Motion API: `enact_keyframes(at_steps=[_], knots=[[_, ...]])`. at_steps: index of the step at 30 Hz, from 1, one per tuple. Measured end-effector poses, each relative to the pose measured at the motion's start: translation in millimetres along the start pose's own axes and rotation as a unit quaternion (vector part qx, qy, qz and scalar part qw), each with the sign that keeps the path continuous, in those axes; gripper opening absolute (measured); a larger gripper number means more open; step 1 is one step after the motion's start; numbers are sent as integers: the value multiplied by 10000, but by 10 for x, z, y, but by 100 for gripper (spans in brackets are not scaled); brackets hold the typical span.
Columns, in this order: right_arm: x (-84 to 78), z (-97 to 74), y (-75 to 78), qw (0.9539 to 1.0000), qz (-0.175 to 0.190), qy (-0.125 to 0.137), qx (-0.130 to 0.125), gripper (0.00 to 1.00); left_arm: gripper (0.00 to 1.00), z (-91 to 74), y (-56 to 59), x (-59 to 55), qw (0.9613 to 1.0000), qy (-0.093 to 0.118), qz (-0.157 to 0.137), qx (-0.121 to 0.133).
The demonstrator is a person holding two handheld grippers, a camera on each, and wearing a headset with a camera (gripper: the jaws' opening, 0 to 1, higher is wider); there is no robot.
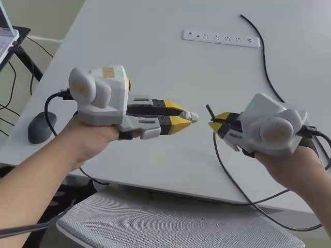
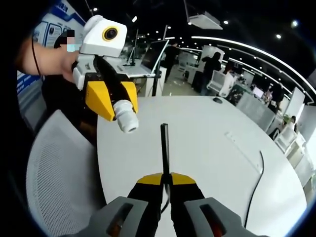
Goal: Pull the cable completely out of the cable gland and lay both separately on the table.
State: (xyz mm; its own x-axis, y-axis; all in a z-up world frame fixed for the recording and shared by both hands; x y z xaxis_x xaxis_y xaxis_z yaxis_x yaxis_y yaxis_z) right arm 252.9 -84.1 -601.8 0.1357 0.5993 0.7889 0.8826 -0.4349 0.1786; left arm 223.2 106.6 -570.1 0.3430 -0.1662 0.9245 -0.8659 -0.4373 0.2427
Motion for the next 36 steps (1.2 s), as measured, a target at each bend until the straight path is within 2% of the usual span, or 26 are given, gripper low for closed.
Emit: enact_keyframes(at_steps=[5, 10, 15, 23, 32, 36], knots=[[79, 9, 45, 10000, -56, 15, 5, 0, 15, -2, -6, -71, 10000, -19, -25, 42], [188, 52, 127, 10000, 92, -16, -28, 0, 15, -24, -27, -142, 10000, 7, -67, 32], [335, 120, 143, 9997, 195, -59, -158, 0, 15, -71, -55, -205, 10000, 56, -27, -31], [603, 261, 166, 9990, 262, -154, -329, 0, 15, -229, -179, -396, 9999, 69, -60, -103], [874, 632, 214, 9973, 433, -272, -523, 0, 15, -389, -342, -656, 9996, -87, -95, -249], [1012, 813, 166, 9975, 347, -374, -485, 0, 15, -438, -419, -698, 9995, -48, -105, -295]])
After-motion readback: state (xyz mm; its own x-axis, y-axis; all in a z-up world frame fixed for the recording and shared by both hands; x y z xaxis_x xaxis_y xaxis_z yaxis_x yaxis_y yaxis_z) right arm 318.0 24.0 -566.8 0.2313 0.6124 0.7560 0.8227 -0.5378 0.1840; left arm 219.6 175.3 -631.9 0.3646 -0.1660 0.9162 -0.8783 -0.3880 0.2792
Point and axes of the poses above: the centre of the closed fingertips' face, and the gripper's own axes: z roughly forward along the fingers, y roughly to its right, x roughly out of its top, the point moved 10 cm from there along -z, roughly backward along the fingers, and after that the axes turned 1 degree about -x, right-handed, at the moved point
